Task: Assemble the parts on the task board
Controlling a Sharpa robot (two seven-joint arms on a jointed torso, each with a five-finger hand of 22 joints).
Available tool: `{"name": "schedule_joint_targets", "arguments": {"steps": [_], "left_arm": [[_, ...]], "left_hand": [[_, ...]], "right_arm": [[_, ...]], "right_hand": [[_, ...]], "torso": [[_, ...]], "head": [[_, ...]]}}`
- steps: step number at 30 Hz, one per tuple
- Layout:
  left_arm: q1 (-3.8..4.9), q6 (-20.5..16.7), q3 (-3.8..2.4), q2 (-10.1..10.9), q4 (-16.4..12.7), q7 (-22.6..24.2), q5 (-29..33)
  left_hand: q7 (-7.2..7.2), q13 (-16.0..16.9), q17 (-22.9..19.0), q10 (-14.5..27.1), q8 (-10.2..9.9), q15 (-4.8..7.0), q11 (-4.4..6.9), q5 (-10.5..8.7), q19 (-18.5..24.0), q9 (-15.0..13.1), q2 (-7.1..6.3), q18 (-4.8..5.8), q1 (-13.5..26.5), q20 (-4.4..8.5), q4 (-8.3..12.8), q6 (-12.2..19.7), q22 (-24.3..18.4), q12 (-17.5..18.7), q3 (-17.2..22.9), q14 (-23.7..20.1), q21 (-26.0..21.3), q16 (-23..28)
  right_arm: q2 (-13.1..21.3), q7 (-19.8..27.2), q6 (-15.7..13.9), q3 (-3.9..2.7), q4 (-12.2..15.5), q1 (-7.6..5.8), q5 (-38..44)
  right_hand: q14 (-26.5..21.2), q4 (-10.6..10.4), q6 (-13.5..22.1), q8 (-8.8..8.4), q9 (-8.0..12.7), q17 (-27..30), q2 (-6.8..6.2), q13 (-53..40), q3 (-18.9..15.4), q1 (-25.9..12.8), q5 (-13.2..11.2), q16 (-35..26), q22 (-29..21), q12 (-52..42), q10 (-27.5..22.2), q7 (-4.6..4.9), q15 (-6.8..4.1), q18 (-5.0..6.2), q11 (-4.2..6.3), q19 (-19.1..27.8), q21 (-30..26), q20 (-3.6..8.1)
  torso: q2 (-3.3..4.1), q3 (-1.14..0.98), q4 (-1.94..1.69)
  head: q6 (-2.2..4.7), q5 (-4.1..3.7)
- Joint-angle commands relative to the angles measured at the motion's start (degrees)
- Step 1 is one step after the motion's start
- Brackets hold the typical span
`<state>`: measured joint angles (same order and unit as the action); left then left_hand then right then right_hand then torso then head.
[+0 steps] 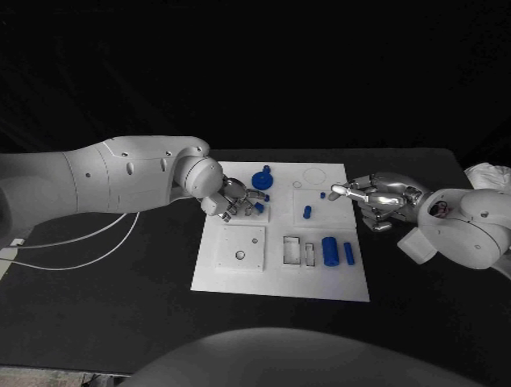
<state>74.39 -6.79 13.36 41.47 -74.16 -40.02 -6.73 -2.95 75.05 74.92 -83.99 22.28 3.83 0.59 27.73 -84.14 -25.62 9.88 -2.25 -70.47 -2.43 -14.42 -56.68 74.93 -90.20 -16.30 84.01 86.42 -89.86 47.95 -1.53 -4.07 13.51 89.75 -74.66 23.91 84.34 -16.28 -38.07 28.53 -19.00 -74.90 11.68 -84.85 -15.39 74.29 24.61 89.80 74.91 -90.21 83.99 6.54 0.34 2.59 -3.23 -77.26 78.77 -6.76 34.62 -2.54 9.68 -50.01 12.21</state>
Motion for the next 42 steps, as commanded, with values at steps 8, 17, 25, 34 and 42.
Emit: {"name": "schedule_joint_targets", "arguments": {"steps": [8,17,25,34,42], "left_arm": [[-0.13,2.24,-0.03,-1.03,1.48,-9.43,-2.75],[-0.24,3.13,-0.03,-1.52,1.86,-9.54,-3.42],[-0.38,3.87,-0.04,-1.67,1.97,-9.62,-4.10],[-0.49,4.20,-0.04,-1.75,2.03,-9.70,-5.04],[-0.51,4.18,-0.04,-1.66,2.09,-9.73,-5.67]], "left_hand": [[-0.15,14.95,15.08,-6.01,0.62,0.57,0.62,-0.19,-2.36,-1.44,-0.24,0.53,0.10,0.48,-0.16,0.99,7.45,0.20,0.42,5.99,-0.40,-0.14],[-0.17,14.95,15.08,-6.01,0.79,0.57,0.60,-0.25,-2.32,-1.99,-0.28,0.50,0.19,0.49,-0.21,1.31,7.35,0.20,0.48,5.99,-0.47,-0.14],[-0.22,14.95,15.08,-6.01,1.01,0.55,0.57,-0.91,-2.27,-2.79,-0.46,0.48,0.47,0.49,-0.34,1.70,7.24,0.20,0.43,5.99,-0.57,-0.14],[-0.23,14.95,15.08,-6.01,1.10,0.54,0.56,-1.26,-2.21,-3.19,-0.45,0.45,0.53,0.49,-0.37,1.88,7.10,0.20,0.49,5.99,-0.66,-0.14],[-0.20,14.95,15.08,-6.01,1.25,0.55,0.57,-1.47,-2.20,-3.78,-0.39,0.44,0.30,0.49,-0.19,2.18,7.06,0.20,0.75,5.99,-0.72,-0.14]], "right_arm": [[-0.24,0.20,1.57,0.00,-0.31,0.54,-0.02],[-0.31,0.19,1.69,0.00,-0.43,0.72,-0.06],[-0.21,0.15,1.73,0.00,-0.50,0.74,-0.07],[-0.24,0.08,1.84,0.00,-0.51,0.76,-0.07],[-0.22,-0.06,1.95,0.00,-0.50,0.78,-0.08]], "right_hand": [[5.66,0.09,-0.11,-0.16,0.08,-15.10,0.10,-5.15,-0.06,0.45,-0.34,0.20,10.52,0.21,6.01,0.31,0.21,0.83,0.37,0.30,-0.19,-0.18],[5.66,0.05,-0.15,-0.15,0.08,-15.10,0.16,-5.15,-0.04,0.47,-0.34,0.20,10.52,0.21,6.01,0.33,0.22,0.83,0.36,0.33,-0.22,-0.18],[5.66,0.04,-0.17,-0.14,0.08,-15.10,0.19,-5.15,-0.03,0.49,-0.34,0.20,10.53,0.21,6.01,0.33,0.22,0.83,0.36,0.29,-0.19,-0.19],[5.66,0.04,-0.24,-0.11,0.07,-15.10,0.26,-5.15,0.01,0.55,-0.30,0.20,10.52,0.21,6.01,0.33,0.22,0.83,0.35,0.30,-0.20,-0.19],[5.66,0.05,-0.29,-0.08,0.07,-15.10,0.31,-5.15,0.05,0.63,-0.26,0.20,10.52,0.21,6.01,0.32,0.23,0.84,0.35,0.32,-0.21,-0.20]], "torso": [[-0.03,-0.07,-0.07],[0.01,-0.01,0.01],[-0.03,0.00,-0.07],[-0.02,0.00,-0.08],[0.05,0.01,-0.02]], "head": [[0.01,0.18],[0.01,0.15],[0.01,0.12],[0.01,0.23],[0.01,0.60]]}}
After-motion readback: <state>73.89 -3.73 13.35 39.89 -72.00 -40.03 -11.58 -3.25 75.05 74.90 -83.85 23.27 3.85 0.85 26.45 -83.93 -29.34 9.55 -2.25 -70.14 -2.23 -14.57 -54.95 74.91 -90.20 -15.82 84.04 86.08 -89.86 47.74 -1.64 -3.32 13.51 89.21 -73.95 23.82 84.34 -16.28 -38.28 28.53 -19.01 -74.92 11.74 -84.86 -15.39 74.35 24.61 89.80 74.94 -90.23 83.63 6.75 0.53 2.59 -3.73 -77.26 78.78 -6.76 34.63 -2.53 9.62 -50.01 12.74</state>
